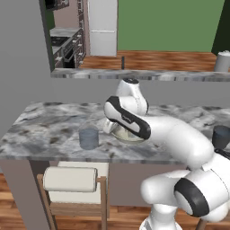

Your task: There are four ice cubes in the ice bowl. Place two ice cubes in each glass of water.

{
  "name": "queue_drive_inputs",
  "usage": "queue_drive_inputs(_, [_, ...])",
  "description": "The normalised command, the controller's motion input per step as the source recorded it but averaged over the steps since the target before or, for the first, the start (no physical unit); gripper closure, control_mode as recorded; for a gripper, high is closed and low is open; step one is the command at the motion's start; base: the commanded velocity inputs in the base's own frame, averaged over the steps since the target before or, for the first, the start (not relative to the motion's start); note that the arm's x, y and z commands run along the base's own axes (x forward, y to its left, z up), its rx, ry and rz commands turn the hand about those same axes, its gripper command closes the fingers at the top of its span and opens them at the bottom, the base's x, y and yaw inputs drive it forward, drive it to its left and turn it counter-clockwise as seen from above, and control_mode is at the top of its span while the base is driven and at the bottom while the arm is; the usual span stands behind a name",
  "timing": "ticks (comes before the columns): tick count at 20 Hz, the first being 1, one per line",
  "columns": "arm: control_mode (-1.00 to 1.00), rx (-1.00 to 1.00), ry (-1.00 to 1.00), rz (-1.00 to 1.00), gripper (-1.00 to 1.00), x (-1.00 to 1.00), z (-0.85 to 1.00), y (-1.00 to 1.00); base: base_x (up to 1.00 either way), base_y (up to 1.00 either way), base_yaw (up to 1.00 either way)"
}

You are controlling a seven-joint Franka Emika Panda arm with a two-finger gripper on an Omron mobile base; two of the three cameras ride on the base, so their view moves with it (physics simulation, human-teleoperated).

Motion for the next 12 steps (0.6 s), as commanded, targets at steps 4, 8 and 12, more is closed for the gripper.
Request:
queue_drive_inputs(4, [-1.00, 0.00, 0.00, 0.00, 1.00, 0.28, 0.15, 0.72, 0.00, 0.00, 0.00])
queue_drive_inputs(8, [-1.00, 0.00, 0.12, 0.00, 1.00, 0.48, 0.05, 0.18, 0.00, 0.00, 0.00])
queue_drive_inputs(12, [-1.00, 0.00, 0.18, 0.00, 1.00, 0.47, 0.00, 0.03, 0.00, 0.00, 0.00])
